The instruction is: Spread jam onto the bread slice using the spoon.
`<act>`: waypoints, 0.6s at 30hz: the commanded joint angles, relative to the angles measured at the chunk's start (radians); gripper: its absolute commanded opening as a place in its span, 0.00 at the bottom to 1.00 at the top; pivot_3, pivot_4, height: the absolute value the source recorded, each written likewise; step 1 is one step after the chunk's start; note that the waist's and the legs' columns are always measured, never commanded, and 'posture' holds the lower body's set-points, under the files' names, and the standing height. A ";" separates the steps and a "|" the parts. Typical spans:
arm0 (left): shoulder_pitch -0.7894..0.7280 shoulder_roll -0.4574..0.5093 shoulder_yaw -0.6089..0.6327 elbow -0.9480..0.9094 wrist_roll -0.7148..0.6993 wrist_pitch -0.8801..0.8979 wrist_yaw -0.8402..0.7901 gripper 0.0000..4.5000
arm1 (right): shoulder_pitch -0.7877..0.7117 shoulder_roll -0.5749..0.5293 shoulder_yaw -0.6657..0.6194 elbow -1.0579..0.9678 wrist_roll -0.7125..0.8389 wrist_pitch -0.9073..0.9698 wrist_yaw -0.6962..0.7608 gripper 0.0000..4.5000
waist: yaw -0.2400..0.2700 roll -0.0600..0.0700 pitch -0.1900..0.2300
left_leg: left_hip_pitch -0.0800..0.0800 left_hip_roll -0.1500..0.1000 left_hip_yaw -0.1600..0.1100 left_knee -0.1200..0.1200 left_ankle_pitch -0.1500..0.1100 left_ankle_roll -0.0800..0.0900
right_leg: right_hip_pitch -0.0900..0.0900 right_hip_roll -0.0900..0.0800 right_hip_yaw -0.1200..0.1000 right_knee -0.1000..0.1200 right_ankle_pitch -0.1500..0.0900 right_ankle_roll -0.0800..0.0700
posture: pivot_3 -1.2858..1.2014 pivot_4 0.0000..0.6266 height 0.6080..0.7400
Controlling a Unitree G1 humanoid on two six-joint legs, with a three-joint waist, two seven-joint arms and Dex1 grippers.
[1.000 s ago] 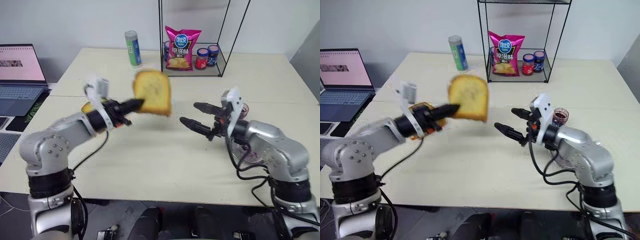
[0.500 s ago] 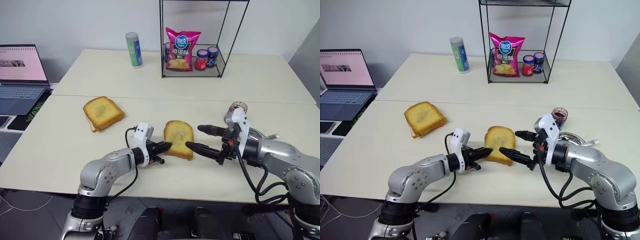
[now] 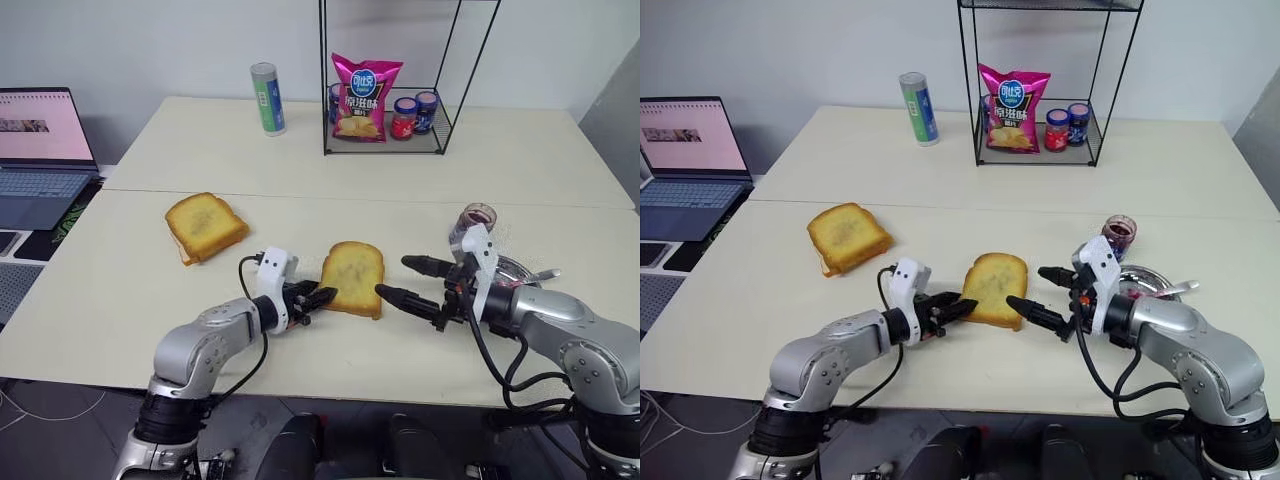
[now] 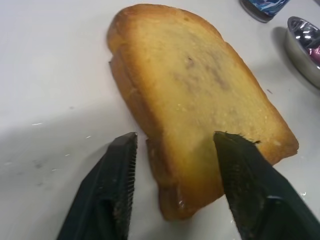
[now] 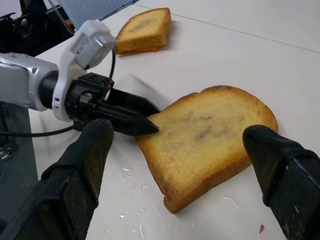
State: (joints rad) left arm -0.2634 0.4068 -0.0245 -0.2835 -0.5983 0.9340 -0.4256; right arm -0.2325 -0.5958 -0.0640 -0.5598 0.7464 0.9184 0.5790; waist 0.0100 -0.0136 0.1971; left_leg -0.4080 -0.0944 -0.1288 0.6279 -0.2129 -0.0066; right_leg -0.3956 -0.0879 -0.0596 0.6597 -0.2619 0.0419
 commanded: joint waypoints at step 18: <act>-0.295 0.203 -0.325 -0.003 0.321 -0.557 -0.429 1.00 | 0.243 0.082 -0.782 0.139 0.494 0.113 -0.418 1.00 | 0.015 0.003 -0.002 | -0.001 0.000 0.008 -0.001 -0.002 0.004 | -0.001 0.000 0.007 -0.002 0.003 -0.005 | 0.52 0.24 1.00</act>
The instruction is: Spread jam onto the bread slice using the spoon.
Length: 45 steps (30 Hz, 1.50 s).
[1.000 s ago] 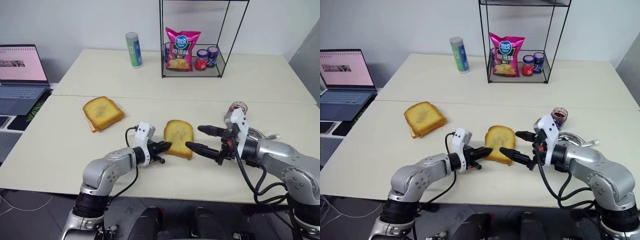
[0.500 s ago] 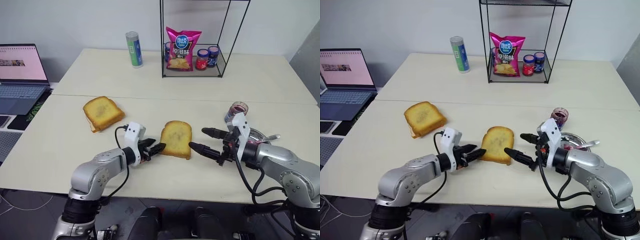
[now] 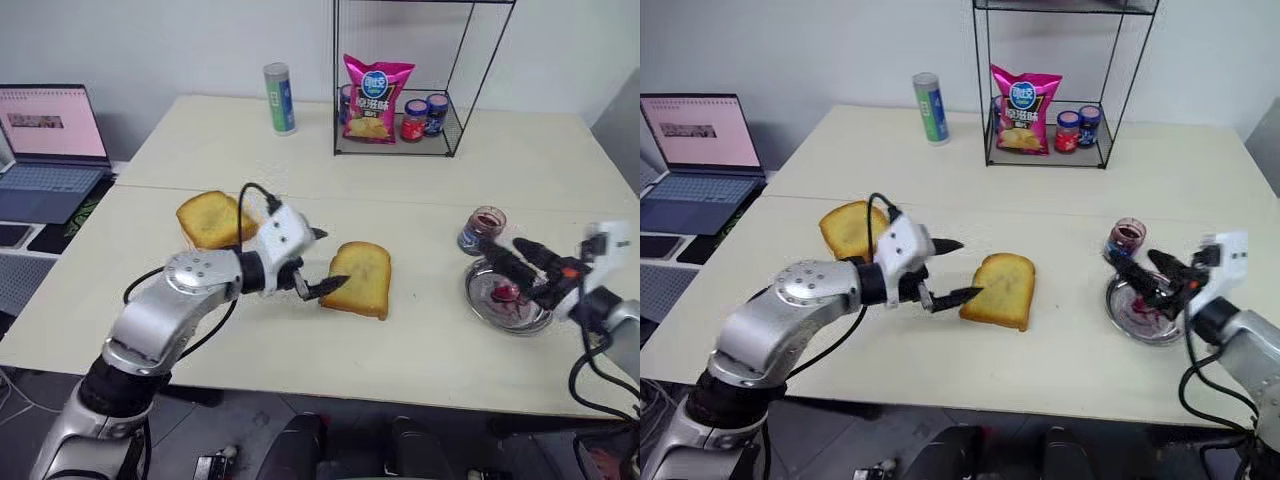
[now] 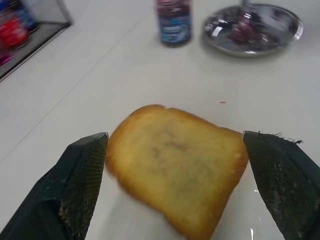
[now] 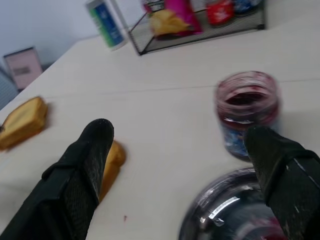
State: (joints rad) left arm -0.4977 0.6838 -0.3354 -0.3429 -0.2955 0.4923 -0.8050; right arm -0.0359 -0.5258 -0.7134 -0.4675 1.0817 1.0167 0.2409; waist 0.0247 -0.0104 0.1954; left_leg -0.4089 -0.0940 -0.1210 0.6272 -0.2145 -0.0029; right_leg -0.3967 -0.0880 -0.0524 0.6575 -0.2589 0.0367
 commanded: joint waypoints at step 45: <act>-0.172 -0.305 -0.026 0.216 0.149 -0.175 -0.100 1.00 | -0.282 -0.056 0.042 0.876 -0.088 -0.133 0.157 0.71 | -0.030 0.001 0.000 | 0.010 0.001 0.016 0.003 0.001 0.010 | 0.006 0.001 0.015 0.000 0.005 0.015 | 0.52 0.24 1.00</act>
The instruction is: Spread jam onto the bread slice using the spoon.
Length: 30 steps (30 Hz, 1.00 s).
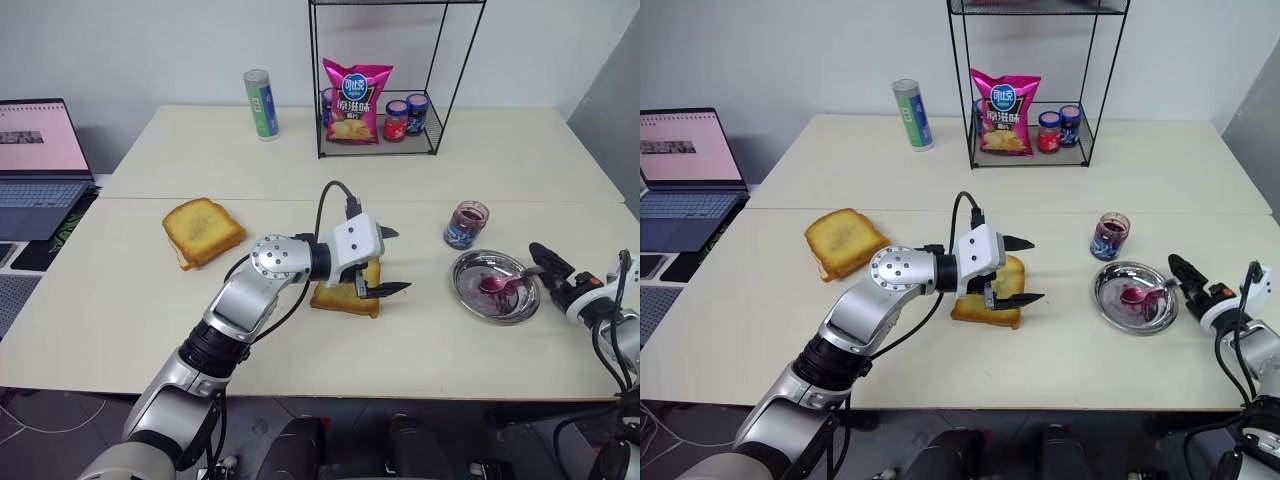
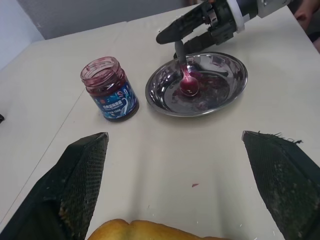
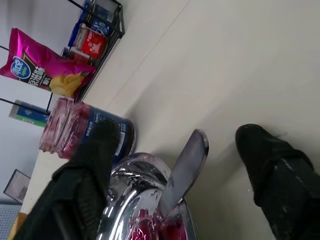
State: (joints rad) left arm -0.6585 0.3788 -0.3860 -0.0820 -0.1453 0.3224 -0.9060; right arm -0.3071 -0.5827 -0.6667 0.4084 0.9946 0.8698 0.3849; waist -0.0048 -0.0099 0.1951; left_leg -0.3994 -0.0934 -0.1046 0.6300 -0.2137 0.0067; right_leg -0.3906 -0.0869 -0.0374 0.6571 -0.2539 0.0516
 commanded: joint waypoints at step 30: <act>0.003 -0.111 0.198 -0.027 -0.165 0.141 0.110 1.00 | -0.203 0.037 0.032 -0.417 0.002 -0.036 -0.223 0.01 | -0.006 0.000 0.000 | -0.001 0.000 0.000 0.000 0.000 0.000 | -0.003 0.000 0.001 0.000 0.000 0.001 | 0.52 0.24 1.00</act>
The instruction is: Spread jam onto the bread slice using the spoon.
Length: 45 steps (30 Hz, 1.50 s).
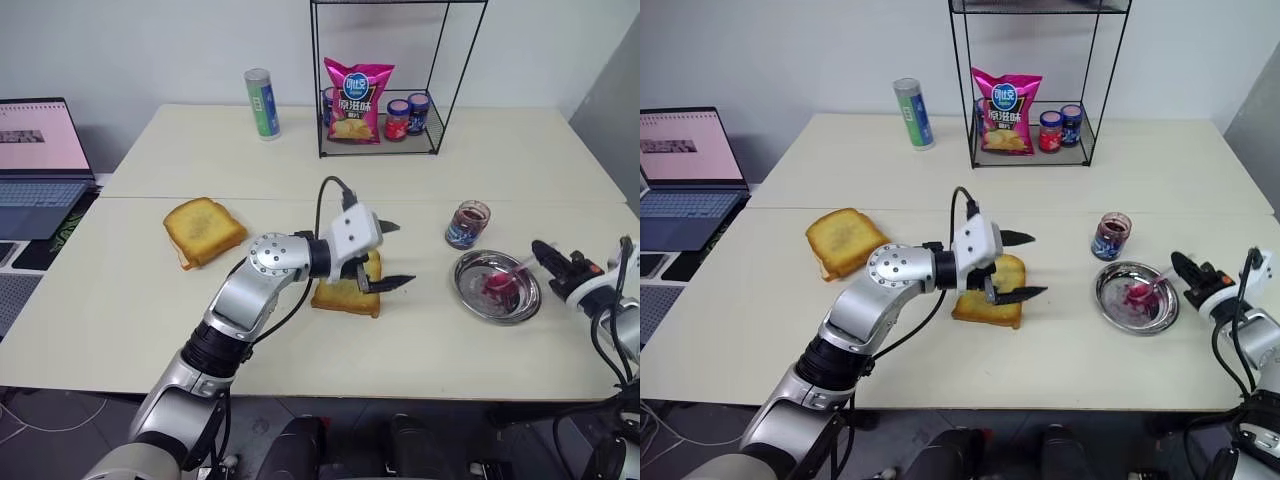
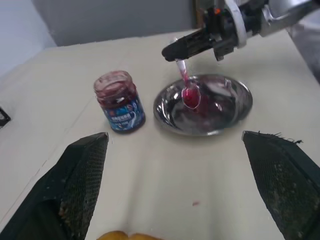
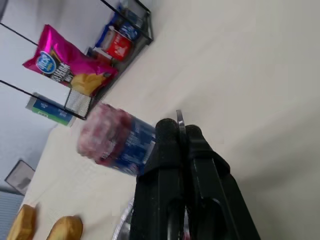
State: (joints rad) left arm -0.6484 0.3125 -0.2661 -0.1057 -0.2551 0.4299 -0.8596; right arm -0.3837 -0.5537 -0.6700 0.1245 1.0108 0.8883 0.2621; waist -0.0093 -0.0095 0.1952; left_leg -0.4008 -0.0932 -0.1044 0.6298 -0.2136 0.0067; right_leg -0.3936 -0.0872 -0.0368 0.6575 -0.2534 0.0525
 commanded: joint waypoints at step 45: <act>0.005 -0.081 0.080 -0.075 -0.085 0.140 0.174 1.00 | -0.246 0.030 0.454 -0.024 -0.604 -0.375 0.046 0.01 | 0.007 0.000 0.000 | -0.009 -0.002 0.001 0.001 0.001 -0.002 | -0.012 0.000 0.001 0.004 0.003 -0.005 | 0.52 0.24 1.00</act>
State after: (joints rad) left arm -0.6408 0.2301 -0.1894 -0.1368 -0.3324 0.5763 -0.6877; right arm -0.6291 -0.5251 -0.2081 0.1138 0.4153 0.5441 0.2985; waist -0.0025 -0.0097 0.1952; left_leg -0.4099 -0.0949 -0.1031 0.6306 -0.2122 0.0044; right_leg -0.4053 -0.0871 -0.0354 0.6614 -0.2500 0.0472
